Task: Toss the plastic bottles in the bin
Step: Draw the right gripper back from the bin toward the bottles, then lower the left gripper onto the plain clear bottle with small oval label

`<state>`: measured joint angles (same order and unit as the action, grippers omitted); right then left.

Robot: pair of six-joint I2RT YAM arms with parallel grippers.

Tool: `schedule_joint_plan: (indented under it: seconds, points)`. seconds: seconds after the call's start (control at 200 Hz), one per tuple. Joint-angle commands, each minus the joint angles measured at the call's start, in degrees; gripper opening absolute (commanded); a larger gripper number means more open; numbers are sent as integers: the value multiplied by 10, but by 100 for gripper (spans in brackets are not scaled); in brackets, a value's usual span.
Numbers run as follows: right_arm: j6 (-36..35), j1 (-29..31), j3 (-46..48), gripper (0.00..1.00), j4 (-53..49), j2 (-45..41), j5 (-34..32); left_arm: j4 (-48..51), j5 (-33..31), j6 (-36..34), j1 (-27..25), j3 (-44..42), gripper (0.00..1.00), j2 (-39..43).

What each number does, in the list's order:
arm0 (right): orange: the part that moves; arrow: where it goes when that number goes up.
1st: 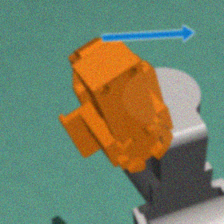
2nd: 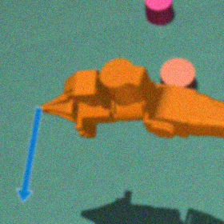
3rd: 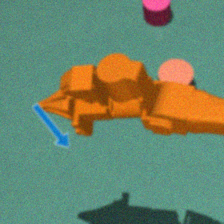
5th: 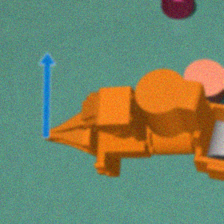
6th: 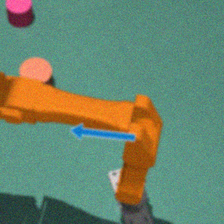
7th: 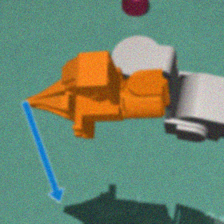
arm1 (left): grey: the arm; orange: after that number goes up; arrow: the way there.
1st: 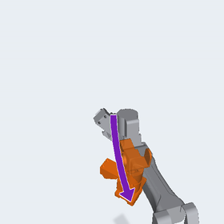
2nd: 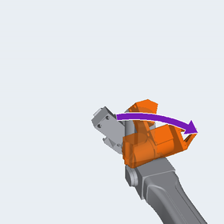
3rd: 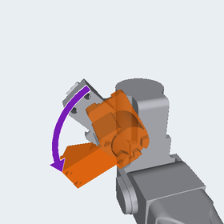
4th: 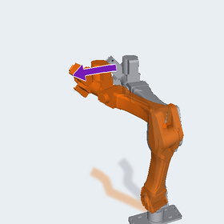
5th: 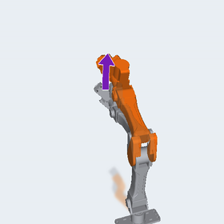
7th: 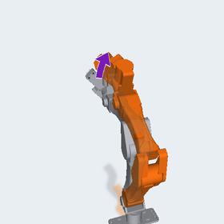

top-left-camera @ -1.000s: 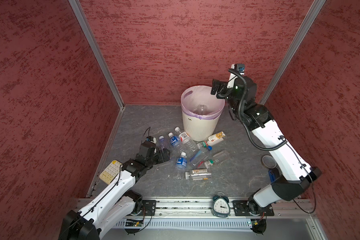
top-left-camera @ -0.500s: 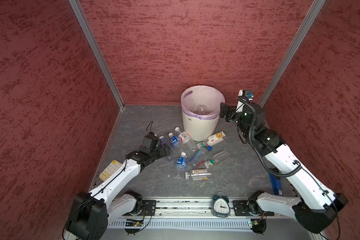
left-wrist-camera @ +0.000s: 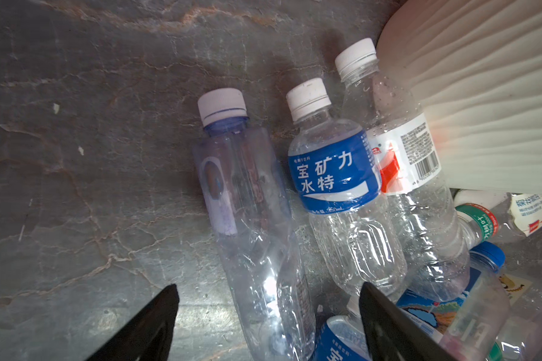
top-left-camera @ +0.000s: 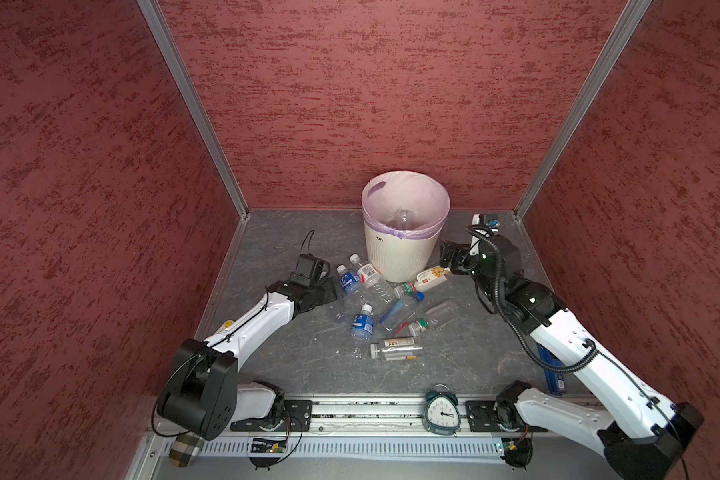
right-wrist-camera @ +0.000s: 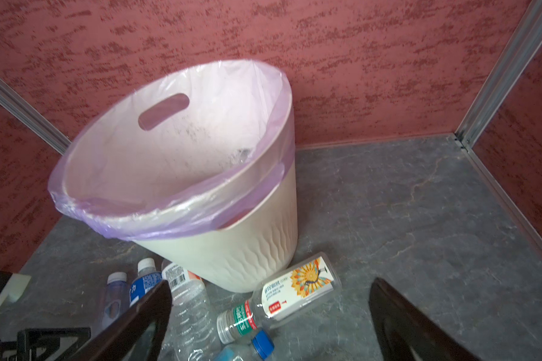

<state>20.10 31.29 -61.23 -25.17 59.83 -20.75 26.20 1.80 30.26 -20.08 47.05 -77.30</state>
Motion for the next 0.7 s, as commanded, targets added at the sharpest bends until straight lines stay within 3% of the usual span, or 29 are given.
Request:
schedule_joint_plan:
  seconds: [0.0, 0.696]
  points:
    - [26, 2, 17, 99, -15, -20, -5, 14, 1, -9, 7, 20, 91, -27]
    - [69, 1, 97, 99, -35, -53, -15, 9, 17, -11, 14, 62, 90, -150]
